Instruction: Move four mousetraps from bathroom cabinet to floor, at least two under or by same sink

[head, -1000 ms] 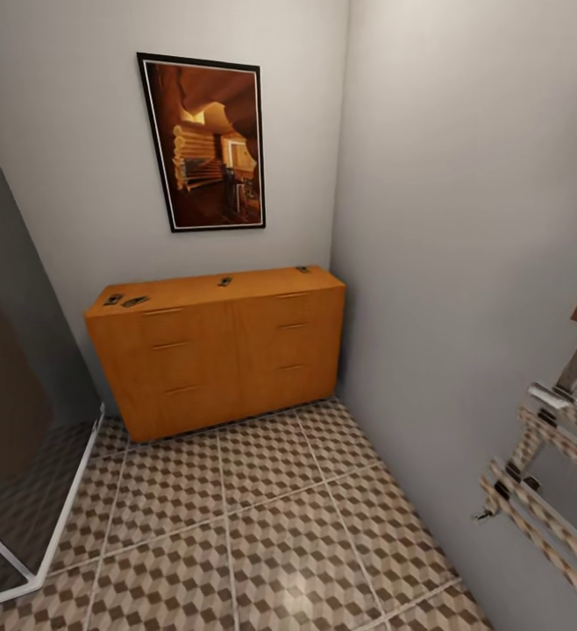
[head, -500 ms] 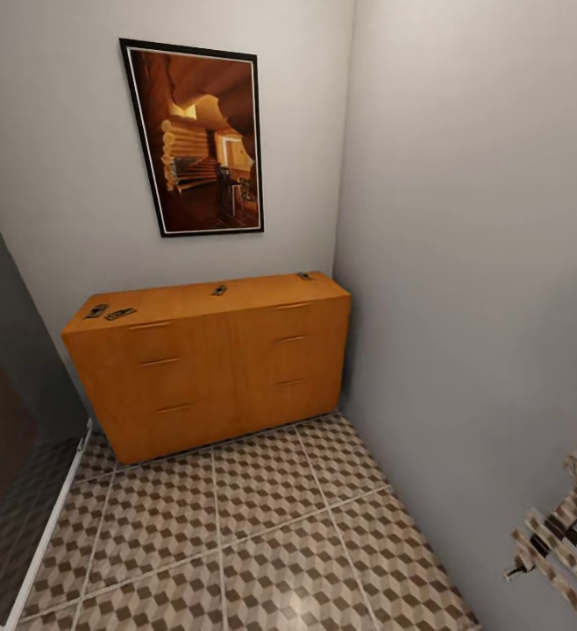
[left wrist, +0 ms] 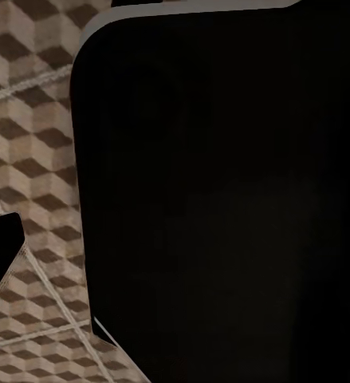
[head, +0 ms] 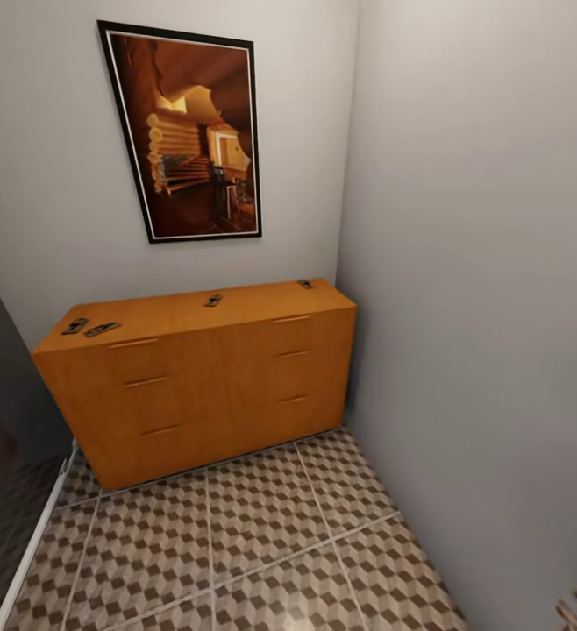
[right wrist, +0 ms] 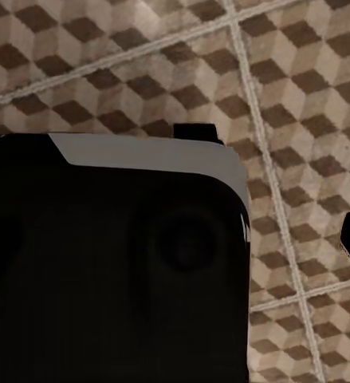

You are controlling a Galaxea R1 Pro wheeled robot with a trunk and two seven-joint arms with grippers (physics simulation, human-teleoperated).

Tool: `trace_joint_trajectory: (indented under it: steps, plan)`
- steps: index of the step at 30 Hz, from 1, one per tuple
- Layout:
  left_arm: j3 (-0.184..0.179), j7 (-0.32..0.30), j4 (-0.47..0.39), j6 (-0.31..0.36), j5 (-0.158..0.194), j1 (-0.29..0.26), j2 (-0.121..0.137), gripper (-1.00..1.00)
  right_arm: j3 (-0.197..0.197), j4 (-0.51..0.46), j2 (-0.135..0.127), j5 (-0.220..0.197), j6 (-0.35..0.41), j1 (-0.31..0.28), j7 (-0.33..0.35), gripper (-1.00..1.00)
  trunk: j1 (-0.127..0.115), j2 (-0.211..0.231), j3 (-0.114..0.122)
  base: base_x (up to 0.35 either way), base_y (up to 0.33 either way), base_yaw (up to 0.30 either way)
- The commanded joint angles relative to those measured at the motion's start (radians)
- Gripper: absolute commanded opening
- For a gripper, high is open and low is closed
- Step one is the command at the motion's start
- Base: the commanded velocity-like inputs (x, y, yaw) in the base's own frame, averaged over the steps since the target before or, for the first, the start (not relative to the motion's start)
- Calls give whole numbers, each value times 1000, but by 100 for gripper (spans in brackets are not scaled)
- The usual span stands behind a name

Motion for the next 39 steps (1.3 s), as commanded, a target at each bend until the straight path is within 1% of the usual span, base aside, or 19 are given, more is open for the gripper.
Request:
trace_joint_trajectory:
  steps: [1,10,14,19,21,33,39]
  plan:
    - [0,-1,0,-1,1,0,0,100,0,2,0,1,-4,-1,0,100,1,0,-1,338,0,0]
    - [0,-1,0,-1,1,0,0,100,1,3,0,3,-4,-1,0,100,1,0,-1,338,0,0]
    - [0,0,0,-1,1,0,0,100,0,4,-1,-2,-4,-1,0,100,1,0,-1,328,0,0]
    - [0,1,0,-1,2,0,0,100,1,4,3,-2,-4,-1,-1,100,1,0,-1,223,0,0]
    - [0,1,0,-1,2,0,-1,100,2,4,5,1,-4,-1,-2,100,1,0,-1,105,0,0]
    - [-1,-1,0,-1,1,0,-3,100,6,-7,-1,8,-2,-1,-5,100,1,0,-1,17,0,0]
    - [-2,-2,-1,-1,1,0,-8,100,6,-13,-2,9,-2,-2,4,100,1,0,-1,0,0,0]
